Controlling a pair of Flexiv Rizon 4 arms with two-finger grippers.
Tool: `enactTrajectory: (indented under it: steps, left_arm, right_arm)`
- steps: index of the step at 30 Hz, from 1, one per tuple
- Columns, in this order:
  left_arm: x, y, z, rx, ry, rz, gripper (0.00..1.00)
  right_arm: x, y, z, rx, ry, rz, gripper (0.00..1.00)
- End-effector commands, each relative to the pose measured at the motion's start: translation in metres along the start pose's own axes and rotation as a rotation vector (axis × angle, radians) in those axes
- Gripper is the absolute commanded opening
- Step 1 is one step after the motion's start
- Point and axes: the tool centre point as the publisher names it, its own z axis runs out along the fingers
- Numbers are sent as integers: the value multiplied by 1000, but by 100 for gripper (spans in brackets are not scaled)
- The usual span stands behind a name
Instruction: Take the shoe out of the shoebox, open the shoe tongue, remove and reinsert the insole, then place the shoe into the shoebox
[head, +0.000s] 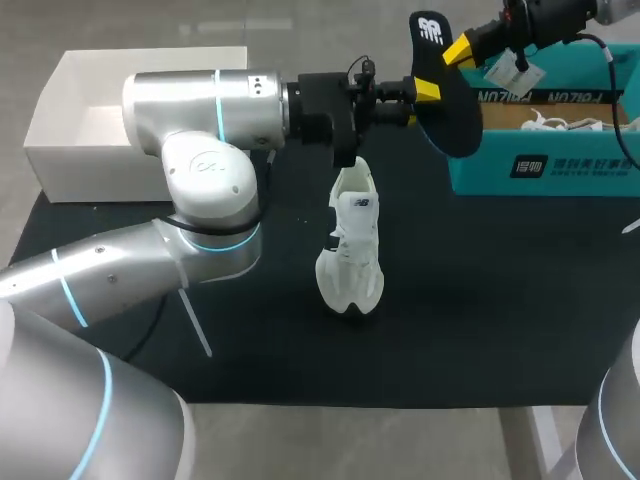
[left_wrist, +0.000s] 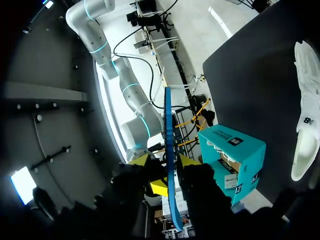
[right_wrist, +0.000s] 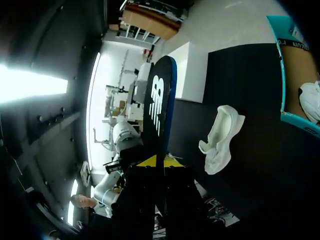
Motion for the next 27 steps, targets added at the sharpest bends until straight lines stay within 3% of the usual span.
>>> enactTrajectory:
  steps: [1,3,5,10,11,12,13,21,27]
  left_arm:
    - [5,-4,13,-49,-9,4,23]
    - [7,-4,14,-69,-10,3,15]
    - [8,-4,14,-84,-12,-3,0]
    - [10,-1,13,-109,-22,-12,0]
    - [9,-1,12,-108,-26,-16,0]
    - [9,0,11,-108,-27,-18,0]
    - [8,0,9,-108,-27,-20,0]
    - [-6,3,-6,-80,-27,-37,0]
    - [-4,6,-12,-61,-7,-60,0]
  right_arm:
    - [1,3,2,-4,0,4,0]
    - [1,3,3,-15,0,3,0]
    - [2,2,3,-38,2,0,0]
    - [5,2,-3,-120,33,-14,0]
    - [6,1,-4,-125,37,-17,10]
    - [8,-1,-4,-134,36,-23,49]
    - [9,-2,-6,-152,44,-30,100]
    - [22,-18,-17,-277,96,-74,100]
    - [32,-34,-28,-322,63,-128,100]
